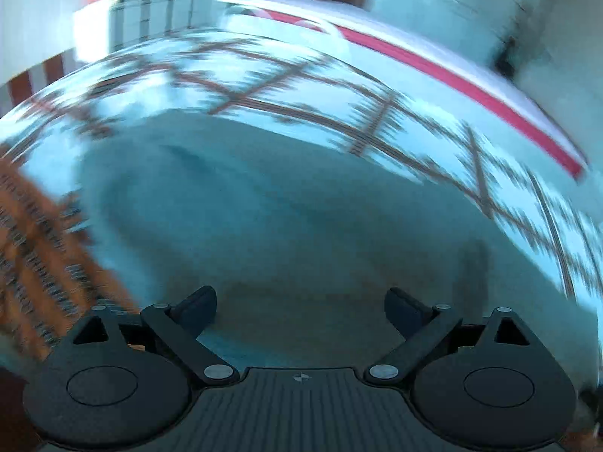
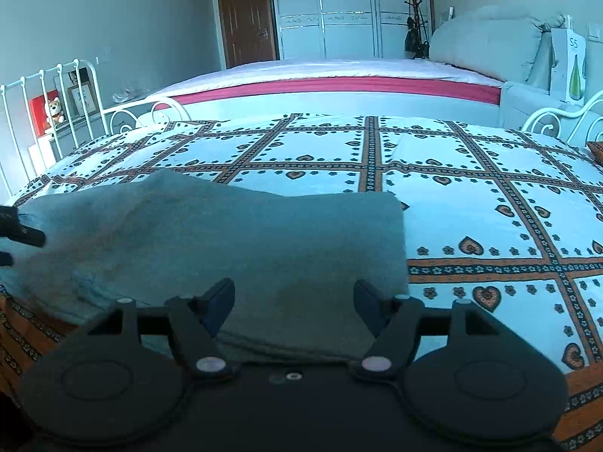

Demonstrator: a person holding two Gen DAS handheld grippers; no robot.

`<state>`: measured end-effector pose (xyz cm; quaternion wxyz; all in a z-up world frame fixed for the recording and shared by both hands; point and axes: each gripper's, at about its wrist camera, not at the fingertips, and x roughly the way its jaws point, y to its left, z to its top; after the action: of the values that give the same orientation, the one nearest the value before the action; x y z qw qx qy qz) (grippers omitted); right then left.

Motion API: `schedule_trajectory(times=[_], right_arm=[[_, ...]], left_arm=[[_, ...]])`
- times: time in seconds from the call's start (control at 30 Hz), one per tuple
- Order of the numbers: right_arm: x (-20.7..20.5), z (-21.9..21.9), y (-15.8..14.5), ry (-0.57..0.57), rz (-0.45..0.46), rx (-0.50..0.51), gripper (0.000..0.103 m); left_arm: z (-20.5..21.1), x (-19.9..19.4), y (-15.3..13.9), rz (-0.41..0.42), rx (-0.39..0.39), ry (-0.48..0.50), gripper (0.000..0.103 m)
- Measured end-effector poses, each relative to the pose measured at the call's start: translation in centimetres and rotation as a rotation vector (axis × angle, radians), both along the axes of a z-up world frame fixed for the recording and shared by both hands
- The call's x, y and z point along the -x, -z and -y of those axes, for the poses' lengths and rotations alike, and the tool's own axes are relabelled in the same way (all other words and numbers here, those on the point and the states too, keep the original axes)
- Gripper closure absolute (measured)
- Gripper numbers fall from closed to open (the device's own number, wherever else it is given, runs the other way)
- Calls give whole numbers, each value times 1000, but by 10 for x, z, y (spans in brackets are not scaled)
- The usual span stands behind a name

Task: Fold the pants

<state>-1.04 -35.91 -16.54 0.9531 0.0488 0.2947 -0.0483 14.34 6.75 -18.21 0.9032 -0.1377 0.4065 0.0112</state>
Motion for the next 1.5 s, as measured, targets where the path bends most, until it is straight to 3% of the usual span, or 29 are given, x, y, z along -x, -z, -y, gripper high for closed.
schedule_trajectory(times=[0.13,0.27,0.4,0.53,0.6,0.63,0.67,0.73,0.77,0.8,0.87,1.03,1.13,1.2,1.23,1.33,1.5], right_arm=[[-3,-10,0,-30,6,17,41],[-9,-21,0,-66,10,22,41],[-17,-34,0,-107,12,5,41],[-26,-52,1,-167,18,23,41],[-29,-57,1,-186,24,18,41],[-31,-59,1,-193,28,17,41],[-33,-62,0,-198,31,27,41],[-38,-69,0,-208,36,58,47],[-40,-73,1,-222,30,74,58],[-43,-77,3,-235,22,91,73],[-46,-84,7,-262,6,112,81],[-43,-102,5,-333,49,112,86],[-43,-118,14,-406,20,146,96],[-46,-130,30,-448,-38,221,100],[-45,-133,34,-458,-19,267,100],[-44,-143,34,-457,-20,320,99],[-46,-130,31,-433,-18,198,99]], left_arm=[[-48,3,2,16,25,-201,8],[-87,-1,20,-45,120,-346,8],[-100,-13,39,-101,202,-358,8],[-101,-28,46,-83,258,-324,10],[-105,-33,47,-82,295,-322,20],[-108,-32,48,-75,309,-337,31],[-111,-29,48,-65,332,-350,55],[-115,-28,54,-62,387,-356,61],[-115,-27,55,-55,397,-355,65],[-114,-27,55,-47,403,-348,67],[-114,-25,55,-30,423,-344,75],[-107,-20,46,29,412,-324,81],[-105,-15,36,70,420,-301,84],[-101,-12,27,108,428,-269,85],[-98,-11,22,126,422,-251,85],[-80,-11,2,195,408,-159,85],[-15,-11,-40,309,380,107,85]])
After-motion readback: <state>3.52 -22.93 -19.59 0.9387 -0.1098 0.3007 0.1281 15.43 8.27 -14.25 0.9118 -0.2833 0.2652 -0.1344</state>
